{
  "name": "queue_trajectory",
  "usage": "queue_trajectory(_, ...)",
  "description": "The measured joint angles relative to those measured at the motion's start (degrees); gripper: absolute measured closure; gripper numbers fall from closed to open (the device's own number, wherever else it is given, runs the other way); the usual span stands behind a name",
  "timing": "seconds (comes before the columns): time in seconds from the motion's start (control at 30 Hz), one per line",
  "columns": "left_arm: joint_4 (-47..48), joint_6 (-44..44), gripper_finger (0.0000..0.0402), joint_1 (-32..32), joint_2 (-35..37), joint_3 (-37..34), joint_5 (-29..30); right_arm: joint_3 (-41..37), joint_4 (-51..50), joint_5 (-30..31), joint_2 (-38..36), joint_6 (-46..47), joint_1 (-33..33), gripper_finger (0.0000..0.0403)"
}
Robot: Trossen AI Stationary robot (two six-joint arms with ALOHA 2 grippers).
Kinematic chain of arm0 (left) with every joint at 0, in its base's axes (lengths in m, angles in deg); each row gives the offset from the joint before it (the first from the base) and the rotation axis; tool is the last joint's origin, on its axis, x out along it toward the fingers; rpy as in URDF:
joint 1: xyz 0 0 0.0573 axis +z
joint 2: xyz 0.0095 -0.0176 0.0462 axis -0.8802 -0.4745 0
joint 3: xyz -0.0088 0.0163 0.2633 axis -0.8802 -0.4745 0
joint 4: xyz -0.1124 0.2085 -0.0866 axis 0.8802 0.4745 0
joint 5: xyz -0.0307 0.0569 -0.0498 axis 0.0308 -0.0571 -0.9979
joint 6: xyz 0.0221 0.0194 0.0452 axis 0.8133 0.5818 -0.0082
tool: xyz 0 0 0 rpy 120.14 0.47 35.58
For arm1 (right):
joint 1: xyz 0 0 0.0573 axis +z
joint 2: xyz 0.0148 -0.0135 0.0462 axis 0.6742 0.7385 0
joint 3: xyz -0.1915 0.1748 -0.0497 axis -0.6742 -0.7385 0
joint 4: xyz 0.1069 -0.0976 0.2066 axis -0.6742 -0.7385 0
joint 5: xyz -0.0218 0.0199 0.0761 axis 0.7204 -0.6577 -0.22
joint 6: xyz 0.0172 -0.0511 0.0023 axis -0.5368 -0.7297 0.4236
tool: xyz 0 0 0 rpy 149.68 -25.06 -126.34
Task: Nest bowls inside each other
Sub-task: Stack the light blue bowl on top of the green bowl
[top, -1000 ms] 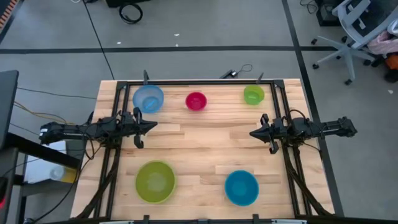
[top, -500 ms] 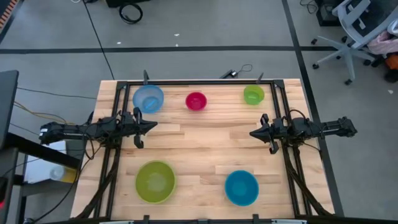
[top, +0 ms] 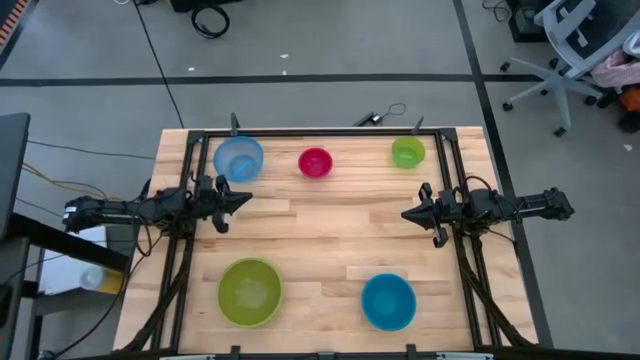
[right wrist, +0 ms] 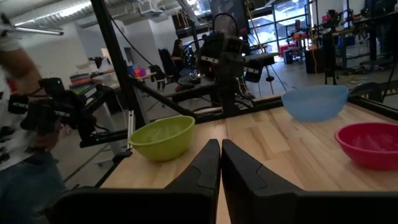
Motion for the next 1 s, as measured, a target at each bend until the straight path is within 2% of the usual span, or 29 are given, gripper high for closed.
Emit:
queue_trajectory(0.1, -2.12, -2.64, 0.0401, 0.00, 0.02, 0.00, 0.29, 0.00, 0.00, 0.40, -0.01, -2.83, 0.00, 0.0380)
queue_trajectory(0.23, -4.64, -3.07, 0.0401, 0.00, 0.01, 0.01, 0.65, 0.00, 1.78, 4.79, 0.00, -11.52, -0.02, 0.0380)
queue_trajectory(0.37, -9.09, -3.31, 0.0401, 0.02, -0.03, 0.01, 2.39, 0.00, 9.24, 7.63, 0.00, -10.05, -0.02, 0.0380)
queue_trajectory(0.43, -8.92, -3.44, 0.0401, 0.00, -0.27, 0.39, 2.39, 0.00, 15.55, 14.69, 0.43, -9.68, -0.42, 0.0380)
queue_trajectory(0.53, 0.10, -4.91, 0.0401, -0.56, -3.00, 5.08, 1.71, 0.02, 21.42, 30.43, 0.52, -1.71, -1.08, 0.0380)
queue_trajectory(0.63, 13.92, -6.21, 0.0401, -1.50, -7.97, 12.45, -0.61, 0.00, 18.87, 47.47, 0.70, 10.31, -1.92, 0.0380)
queue_trajectory(0.7, 24.91, -7.62, 0.0401, -1.80, -11.83, 17.84, -2.66, 0.00, 13.00, 53.32, 0.90, 20.58, -2.44, 0.0380)
queue_trajectory(0.77, 35.38, -9.45, 0.0401, -1.86, -15.42, 23.24, -3.43, 0.00, 4.83, 50.61, 1.64, 28.09, -3.27, 0.0382)
queue_trajectory(0.83, 43.57, -10.55, 0.0395, -1.62, -18.27, 27.67, -2.16, 0.00, -0.65, 43.20, 3.37, 34.32, -4.48, 0.0385)
queue_trajectory(0.9, 49.41, -11.75, 0.0380, -0.78, -20.60, 31.30, 1.58, 0.14, 1.22, 35.32, 7.19, 37.71, -5.53, 0.0390)
queue_trajectory(1.0, 55.72, -11.86, 0.0345, 2.69, -23.36, 35.97, 8.11, 1.10, 0.91, 27.09, 13.05, 43.21, -7.04, 0.0396)
